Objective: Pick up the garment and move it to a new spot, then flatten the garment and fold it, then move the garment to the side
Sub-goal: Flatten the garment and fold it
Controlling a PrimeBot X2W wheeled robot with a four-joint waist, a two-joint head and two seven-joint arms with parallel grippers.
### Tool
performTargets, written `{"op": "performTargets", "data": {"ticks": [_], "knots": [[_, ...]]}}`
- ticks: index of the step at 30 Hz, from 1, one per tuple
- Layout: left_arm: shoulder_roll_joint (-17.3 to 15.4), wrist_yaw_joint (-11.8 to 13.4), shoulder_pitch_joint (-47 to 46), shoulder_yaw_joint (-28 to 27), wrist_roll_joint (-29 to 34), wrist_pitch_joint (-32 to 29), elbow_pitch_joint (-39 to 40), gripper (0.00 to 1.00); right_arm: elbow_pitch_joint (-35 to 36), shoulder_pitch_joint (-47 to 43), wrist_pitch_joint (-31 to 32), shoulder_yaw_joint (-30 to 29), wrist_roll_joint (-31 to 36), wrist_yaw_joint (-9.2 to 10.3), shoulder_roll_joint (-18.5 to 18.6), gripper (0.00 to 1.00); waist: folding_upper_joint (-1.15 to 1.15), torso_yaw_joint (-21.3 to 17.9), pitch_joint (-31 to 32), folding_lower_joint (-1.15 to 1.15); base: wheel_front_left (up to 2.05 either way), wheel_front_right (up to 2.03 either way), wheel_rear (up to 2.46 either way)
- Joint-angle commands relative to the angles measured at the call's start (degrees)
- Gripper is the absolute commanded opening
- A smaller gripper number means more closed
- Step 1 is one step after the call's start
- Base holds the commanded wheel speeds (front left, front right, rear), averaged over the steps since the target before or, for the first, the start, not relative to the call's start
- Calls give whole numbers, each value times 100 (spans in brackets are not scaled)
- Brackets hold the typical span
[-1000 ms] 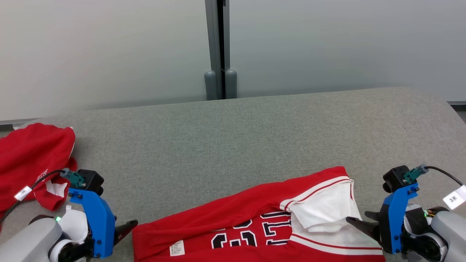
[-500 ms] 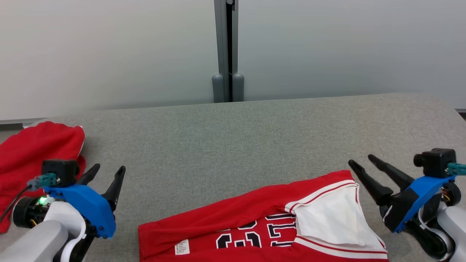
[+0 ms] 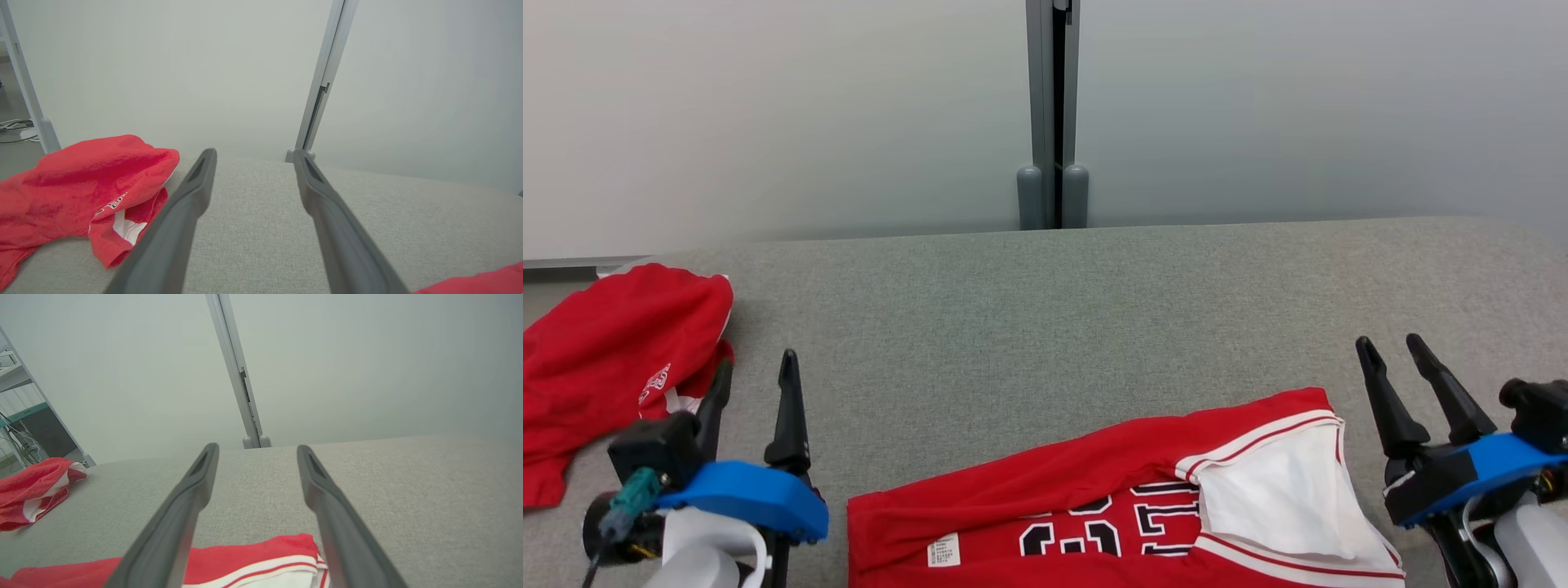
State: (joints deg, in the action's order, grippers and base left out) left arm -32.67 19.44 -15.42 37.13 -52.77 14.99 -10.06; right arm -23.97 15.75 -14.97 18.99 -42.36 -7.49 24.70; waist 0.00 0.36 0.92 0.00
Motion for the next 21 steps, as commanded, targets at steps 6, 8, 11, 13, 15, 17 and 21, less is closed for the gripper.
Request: {"op": "performTargets", "data": {"ticks": [6,8,11,13,15,17,21], "knots": [[793,-329,836,-1072,1149,25,66,100,300,-816,-23,-907,1178,-1,-674,100,0,45,-3,0,0,0,0],[1019,-502,1020,-1310,1431,24,24,100,257,-922,-23,-972,1346,-1,-838,100,0,42,-7,0,0,0,0],[1296,-754,1163,-1590,1777,25,-76,100,205,-939,-23,-983,1500,-1,-943,100,0,6,-27,0,0,0,0],[1478,-908,1225,-1750,1956,26,-143,100,176,-865,-23,-951,1561,-1,-934,100,0,-22,-44,0,0,0,0],[1612,-1102,1260,-1924,2091,25,-270,100,116,-770,-24,-913,1579,-1,-895,100,0,-46,-59,0,0,0,0],[1725,-1259,1254,-2082,2227,25,-372,100,22,-695,-24,-858,1585,-1,-871,100,0,-66,-71,0,0,0,0],[1936,-1520,1241,-2336,2460,25,-545,100,-399,-544,100,-801,1491,-1,-766,100,0,-91,-103,0,0,0,0]]}}
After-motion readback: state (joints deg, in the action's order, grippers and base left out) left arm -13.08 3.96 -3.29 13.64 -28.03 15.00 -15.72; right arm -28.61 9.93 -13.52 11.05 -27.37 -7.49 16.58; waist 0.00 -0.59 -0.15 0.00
